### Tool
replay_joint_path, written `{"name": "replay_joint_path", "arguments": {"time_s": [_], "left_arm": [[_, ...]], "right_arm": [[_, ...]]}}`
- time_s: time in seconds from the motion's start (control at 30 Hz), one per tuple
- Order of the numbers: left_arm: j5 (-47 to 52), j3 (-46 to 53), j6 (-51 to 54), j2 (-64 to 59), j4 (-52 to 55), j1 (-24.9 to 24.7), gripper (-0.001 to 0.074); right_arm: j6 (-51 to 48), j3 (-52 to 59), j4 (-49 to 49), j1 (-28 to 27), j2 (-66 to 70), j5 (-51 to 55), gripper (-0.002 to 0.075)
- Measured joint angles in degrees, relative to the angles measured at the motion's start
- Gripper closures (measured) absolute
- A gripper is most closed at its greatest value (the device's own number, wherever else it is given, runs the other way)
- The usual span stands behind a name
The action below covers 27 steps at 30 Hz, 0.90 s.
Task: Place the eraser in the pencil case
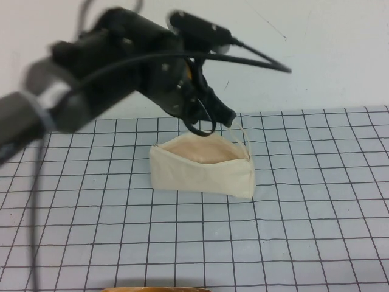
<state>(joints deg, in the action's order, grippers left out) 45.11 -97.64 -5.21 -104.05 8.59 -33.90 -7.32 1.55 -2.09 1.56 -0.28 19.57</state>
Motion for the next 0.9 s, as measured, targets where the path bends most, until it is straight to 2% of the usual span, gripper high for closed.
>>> {"name": "replay_joint_path", "arguments": {"time_s": [0.07,0.17,0.4,0.53,0.63,0.9], "left_arm": [[-0.91,3.7,0.56,5.35,-1.87,-0.51,0.0696],[-3.07,10.82,1.13,12.79,-3.89,-1.61,0.0724],[-9.42,29.36,1.85,29.37,-5.54,-4.97,0.0736],[-10.31,36.9,1.85,38.2,-8.59,-5.13,0.0736],[-6.95,39.83,1.85,42.98,-10.89,-5.22,0.0736],[8.17,40.92,1.15,49.44,-8.04,-5.4,0.0736]], "right_arm": [[0.0,0.0,0.0,0.0,0.0,0.0,0.0727],[0.0,0.0,0.0,0.0,0.0,0.0,0.0727],[0.0,0.0,0.0,0.0,0.0,0.0,0.0727],[0.0,0.0,0.0,0.0,0.0,0.0,0.0727],[0.0,0.0,0.0,0.0,0.0,0.0,0.0727],[0.0,0.0,0.0,0.0,0.0,0.0,0.0727]]}}
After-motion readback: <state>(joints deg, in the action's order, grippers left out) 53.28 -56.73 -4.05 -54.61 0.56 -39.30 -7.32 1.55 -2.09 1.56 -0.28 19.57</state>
